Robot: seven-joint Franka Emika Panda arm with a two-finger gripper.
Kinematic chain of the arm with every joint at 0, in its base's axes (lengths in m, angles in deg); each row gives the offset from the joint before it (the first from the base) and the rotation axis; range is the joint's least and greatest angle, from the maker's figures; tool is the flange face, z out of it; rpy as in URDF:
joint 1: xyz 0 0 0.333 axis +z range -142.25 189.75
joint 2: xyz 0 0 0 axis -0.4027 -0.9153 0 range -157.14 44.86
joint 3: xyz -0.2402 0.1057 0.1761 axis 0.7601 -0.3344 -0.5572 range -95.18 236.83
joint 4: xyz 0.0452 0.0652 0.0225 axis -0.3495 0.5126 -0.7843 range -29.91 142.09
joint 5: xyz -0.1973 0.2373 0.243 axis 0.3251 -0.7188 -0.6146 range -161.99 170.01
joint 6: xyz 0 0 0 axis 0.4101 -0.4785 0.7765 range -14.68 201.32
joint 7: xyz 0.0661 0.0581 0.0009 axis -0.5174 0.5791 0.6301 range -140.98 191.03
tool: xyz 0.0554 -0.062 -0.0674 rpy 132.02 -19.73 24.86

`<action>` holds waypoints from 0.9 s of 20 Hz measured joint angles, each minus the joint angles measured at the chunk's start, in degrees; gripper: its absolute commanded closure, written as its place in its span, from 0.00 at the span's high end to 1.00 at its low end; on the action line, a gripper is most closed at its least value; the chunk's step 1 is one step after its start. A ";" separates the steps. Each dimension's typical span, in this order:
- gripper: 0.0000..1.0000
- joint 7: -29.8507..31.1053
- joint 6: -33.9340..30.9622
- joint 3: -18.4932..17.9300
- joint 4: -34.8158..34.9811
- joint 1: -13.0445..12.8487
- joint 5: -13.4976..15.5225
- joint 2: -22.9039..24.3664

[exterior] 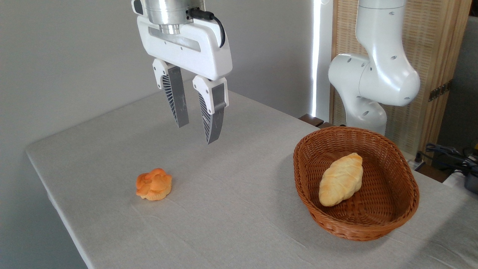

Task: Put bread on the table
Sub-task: 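Move the open gripper over the golden bread roll in the wicker basket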

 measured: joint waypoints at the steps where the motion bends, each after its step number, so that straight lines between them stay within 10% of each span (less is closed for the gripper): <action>1: 1.00 0.00 0.00 0.00 0.00 0.00 0.00 0.00; 12: 1.00 0.00 -0.01 -0.61 3.66 0.01 0.00 1.75; 18: 1.00 -4.87 -0.14 -5.86 19.44 0.02 -0.01 14.49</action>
